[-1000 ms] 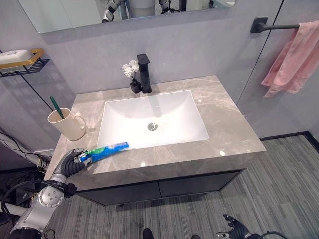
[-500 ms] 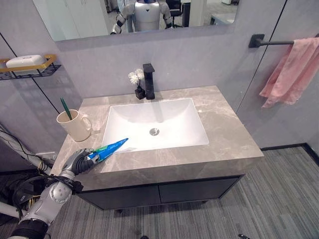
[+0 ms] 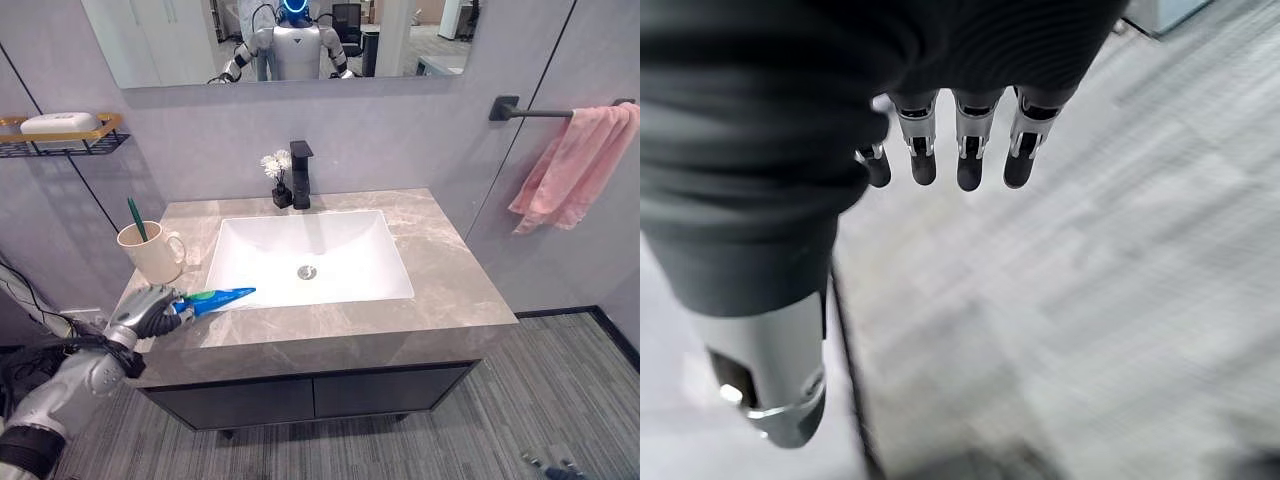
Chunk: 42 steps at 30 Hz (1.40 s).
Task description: Put brush and paste in cup on sink, flatten towel.
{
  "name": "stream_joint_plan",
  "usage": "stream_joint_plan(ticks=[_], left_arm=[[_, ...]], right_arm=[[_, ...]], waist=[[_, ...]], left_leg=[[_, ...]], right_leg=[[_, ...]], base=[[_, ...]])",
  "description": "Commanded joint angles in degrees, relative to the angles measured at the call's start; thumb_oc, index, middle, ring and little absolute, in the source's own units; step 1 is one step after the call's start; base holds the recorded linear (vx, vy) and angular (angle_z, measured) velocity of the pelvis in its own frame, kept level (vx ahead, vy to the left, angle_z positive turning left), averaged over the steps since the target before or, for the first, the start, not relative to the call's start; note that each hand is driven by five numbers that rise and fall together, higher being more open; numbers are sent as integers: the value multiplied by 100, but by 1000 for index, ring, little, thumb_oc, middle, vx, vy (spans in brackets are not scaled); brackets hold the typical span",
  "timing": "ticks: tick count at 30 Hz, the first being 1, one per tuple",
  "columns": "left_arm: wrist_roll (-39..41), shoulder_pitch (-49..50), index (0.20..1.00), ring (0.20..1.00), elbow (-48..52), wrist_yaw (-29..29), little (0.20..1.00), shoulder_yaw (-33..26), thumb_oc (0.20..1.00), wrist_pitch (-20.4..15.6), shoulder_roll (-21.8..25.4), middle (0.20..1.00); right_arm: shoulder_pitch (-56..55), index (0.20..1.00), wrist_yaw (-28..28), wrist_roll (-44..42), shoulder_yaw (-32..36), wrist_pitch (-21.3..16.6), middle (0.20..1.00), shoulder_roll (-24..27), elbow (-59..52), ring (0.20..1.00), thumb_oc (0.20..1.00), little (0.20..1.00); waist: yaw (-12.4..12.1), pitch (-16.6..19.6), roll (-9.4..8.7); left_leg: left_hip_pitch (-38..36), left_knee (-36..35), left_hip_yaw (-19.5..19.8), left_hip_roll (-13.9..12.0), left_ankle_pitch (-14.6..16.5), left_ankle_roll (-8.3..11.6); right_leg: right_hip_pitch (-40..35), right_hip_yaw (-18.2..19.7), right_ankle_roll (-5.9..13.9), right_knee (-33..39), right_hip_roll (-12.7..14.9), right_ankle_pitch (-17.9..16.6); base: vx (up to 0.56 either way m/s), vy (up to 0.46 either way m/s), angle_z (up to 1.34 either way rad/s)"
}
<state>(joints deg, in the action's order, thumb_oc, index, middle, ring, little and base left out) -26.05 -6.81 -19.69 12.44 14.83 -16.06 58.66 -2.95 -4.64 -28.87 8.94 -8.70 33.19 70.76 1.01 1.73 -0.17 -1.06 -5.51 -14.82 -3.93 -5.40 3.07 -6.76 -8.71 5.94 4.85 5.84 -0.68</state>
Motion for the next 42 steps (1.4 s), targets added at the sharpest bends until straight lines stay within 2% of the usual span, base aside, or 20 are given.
stream_joint_plan(ticks=[1, 3, 4, 7, 10, 11, 13, 17, 20, 21, 22, 25, 28, 29, 32, 33, 34, 35, 37, 42], left_arm=[[-250, -1142, 200, 200, 239, 753, 200, -165, 200, -32, 238, 200], [-281, -1207, 200, 200, 230, 797, 200, -135, 200, -31, 241, 200], [-410, -1359, 200, 200, 311, 935, 200, -182, 200, 39, 317, 200], [-565, -1565, 200, 200, 316, 1104, 200, -194, 200, 93, 317, 200], [-610, -1678, 200, 200, 395, 1144, 200, -186, 200, 144, 336, 200], [-676, -1789, 200, 200, 502, 1191, 200, -280, 200, 174, 332, 200], [-811, -1975, 200, 200, 646, 1266, 200, -416, 200, 232, 337, 200], [-840, -2351, 200, 200, 771, 1350, 200, -464, 200, 308, 334, 200], [-785, -2598, 200, 200, 825, 1370, 200, -451, 200, 360, 368, 200], [-664, -2943, 200, 200, 847, 1382, 200, -317, 200, 390, 346, 200], [-662, -2957, 200, 200, 840, 1384, 200, -308, 200, 390, 348, 200], [-390, -3532, 200, 200, 884, 1439, 200, -27, 200, 428, 321, 200], [-179, -3883, 200, 200, 880, 1462, 200, 201, 200, 459, 312, 200], [-171, -3909, 200, 200, 864, 1465, 200, 213, 200, 460, 328, 200], [-50, -4345, 200, 200, 998, 1587, 200, 417, 200, 516, 322, 200], [-4, -4454, 200, 200, 1090, 1685, 200, 438, 200, 551, 256, 200], [-3, -4459, 200, 200, 1089, 1687, 200, 442, 200, 553, 266, 200], [39, -4576, 200, 200, 1231, 1832, 200, 428, 200, 572, 220, 200], [46, -4591, 200, 200, 1337, 1964, 200, 368, 200, 579, 109, 200], [-72, -4672, 200, 200, 1487, 2133, 200, 463, 200, 604, -159, 200]], right_arm=[[334, 1000, -538, -430, 233, -428, 1000, 309, -591, 1000, 1000, 1000], [307, 1000, -639, -320, 290, -448, 1000, 312, -778, 1000, 1000, 1000], [315, 1000, -974, -161, 444, -573, 1000, 454, -1570, 1000, 1000, 1000], [265, 1000, -1425, 233, 634, -649, 1000, 444, -2459, 1000, 1000, 1000], [248, 1000, -1613, 442, 706, -614, 1000, 459, -2931, 1000, 1000, 1000], [210, 1000, -1746, 744, 800, -591, 1000, 435, -3723, 1000, 1000, 1000], [182, 1000, -1764, 1266, 815, -627, 1000, 442, -4917, 1000, 1000, 1000], [440, 1000, -1556, 1317, 602, -766, 1000, 418, -5757, 1000, 1000, 1000], [700, 1000, -1301, 1075, 314, -785, 1000, 432, -6046, 1000, 1000, 1000], [1084, 1000, -920, 560, -158, -782, 1000, 501, -6166, 1000, 1000, 1000], [1094, 1000, -916, 554, -159, -788, 1000, 503, -6154, 1000, 1000, 1000], [1939, 1000, -143, -553, -1142, -703, 1000, 620, -6169, 1000, 1000, 1000], [2552, 1000, 66, -1082, -1842, -562, 1000, 456, -6001, 1000, 1000, 1000], [2596, 1000, 75, -1100, -1860, -574, 1000, 450, -5963, 1000, 1000, 1000], [3191, 1000, 380, -2160, -2539, -465, 1000, -27, -5838, 1000, 1000, 1000], [3396, 1000, 470, -2559, -2736, -494, 1000, -393, -5804, 1000, 1000, 1000], [3411, 1000, 480, -2568, -2740, -500, 1000, -401, -5788, 1000, 1000, 1000], [3726, 1000, 457, -2635, -3006, -576, 1000, -862, -5691, 1000, 1000, 1000], [3886, 1000, 539, -2769, -3158, -635, 1000, -1221, -5694, 1000, 1000, 1000], [4165, 1000, 857, -3384, -3565, -742, 1000, -1785, -5737, 1000, 1000, 1000]], waist=[[107, 72, -96], [110, 81, -100], [160, 115, -80], [234, 155, -44], [238, 160, -44], [272, 172, -34], [316, 192, -19], [314, 210, -3], [305, 210, -16], [279, 212, -29], [278, 207, -31], [186, 234, -73], [105, 254, -79], [115, 241, -85], [38, 252, -100], [-13, 251, -95], [-4, 248, -102], [-78, 253, -95], [-133, 260, -94], [-202, 269, -83]], left_leg=[[-595, 51, 315, 26, 447, 177], [-580, 51, 320, 28, 417, 176], [-606, 51, 314, 24, 424, 174], [-643, 51, 306, 23, 446, 163], [-655, 51, 302, 15, 452, 160], [-674, 51, 291, 13, 462, 157], [-695, 51, 269, 6, 466, 148], [-705, 51, 243, -4, 459, 141], [-695, 51, 222, -8, 446, 142], [-690, 51, 207, -9, 426, 149], [-690, 51, 207, -9, 425, 149], [-691, 51, 181, -10, 406, 159], [-695, 51, 184, -5, 396, 164], [-696, 51, 183, -5, 397, 165], [-688, 51, 191, -8, 379, 174], [-674, 51, 204, -9, 373, 175], [-673, 51, 206, -8, 373, 175], [-664, 51, 214, -4, 373, 174], [-666, 51, 223, -1, 377, 170], [-666, 51, 228, 1, 373, 171]], right_leg=[[301, 31, 377, -50, 213, -778], [313, 16, 370, -52, 218, -802], [297, 15, 364, -79, 221, -788], [276, 30, 356, -115, 215, -762], [271, 31, 351, -125, 210, -748], [273, 42, 345, -144, 204, -734], [276, 63, 335, -169, 200, -719], [282, 77, 326, -188, 189, -698], [307, 89, 324, -192, 190, -704], [313, 89, 321, -193, 192, -713], [314, 89, 321, -193, 192, -713], [310, 96, 309, -176, 191, -734], [304, 92, 298, -168, 192, -744], [303, 93, 298, -166, 192, -745], [287, 63, 282, -155, 193, -749], [284, 51, 277, -148, 202, -745], [283, 49, 277, -147, 202, -745], [280, 30, 272, -134, 207, -750], [278, 12, 267, -130, 210, -745], [266, -1, 264, -119, 211, -736]], base=[[5, -4, 6], [-4, -1, 13], [3, 6, 17], [5, 4, 5], [0, 0, 0], [0, 0, 0], [0, 0, 0], [-1, 0, -1], [-17, -1, -10], [-19, -1, -12], [-21, -4, -11], [-16, 1, -5], [0, 0, 0], [0, 0, 0], [3, 3, 3], [0, 0, 0], [10, 13, 5], [16, 6, 6], [20, 3, 5], [10, 3, 7]])
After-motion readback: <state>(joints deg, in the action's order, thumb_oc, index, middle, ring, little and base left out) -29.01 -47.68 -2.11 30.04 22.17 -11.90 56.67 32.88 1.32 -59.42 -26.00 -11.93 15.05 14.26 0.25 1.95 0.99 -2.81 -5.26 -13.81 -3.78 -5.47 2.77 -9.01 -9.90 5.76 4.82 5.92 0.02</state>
